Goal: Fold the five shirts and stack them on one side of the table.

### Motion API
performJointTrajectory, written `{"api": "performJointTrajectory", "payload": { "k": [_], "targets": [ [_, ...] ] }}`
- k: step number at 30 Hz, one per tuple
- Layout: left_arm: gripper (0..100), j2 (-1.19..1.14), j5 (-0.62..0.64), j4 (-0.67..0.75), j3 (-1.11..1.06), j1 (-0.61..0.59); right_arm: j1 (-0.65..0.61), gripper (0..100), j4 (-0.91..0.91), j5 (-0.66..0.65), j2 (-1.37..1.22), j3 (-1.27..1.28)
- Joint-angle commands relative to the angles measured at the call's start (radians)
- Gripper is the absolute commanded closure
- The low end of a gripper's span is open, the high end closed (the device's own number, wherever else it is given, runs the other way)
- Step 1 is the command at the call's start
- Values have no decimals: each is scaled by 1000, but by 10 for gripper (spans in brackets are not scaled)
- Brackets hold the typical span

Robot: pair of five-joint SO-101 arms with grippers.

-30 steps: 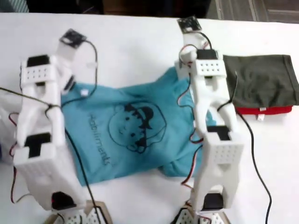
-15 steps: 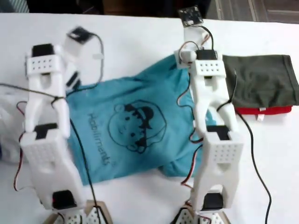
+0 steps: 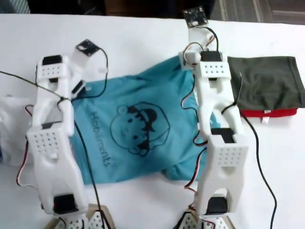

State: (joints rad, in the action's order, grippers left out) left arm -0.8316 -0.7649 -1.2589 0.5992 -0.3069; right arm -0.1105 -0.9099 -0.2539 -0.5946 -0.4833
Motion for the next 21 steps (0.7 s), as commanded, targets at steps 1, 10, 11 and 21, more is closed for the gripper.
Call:
{"api": "performJointTrajectory", "payload": {
  "k": [1, 10, 11, 21],
  "targets": [
    [860, 2, -11, -6, 70, -23, -21, 979, 15, -8, 8, -5],
    [861, 14, -80, -83, 105, -37, -16, 979, 15, -8, 8, -6],
    [861, 11, -80, -115, 140, -37, -16, 979, 15, -8, 10, -6],
    [860, -34, -80, -161, 272, -41, -16, 979, 15, -8, 10, -6]
  ]
}}
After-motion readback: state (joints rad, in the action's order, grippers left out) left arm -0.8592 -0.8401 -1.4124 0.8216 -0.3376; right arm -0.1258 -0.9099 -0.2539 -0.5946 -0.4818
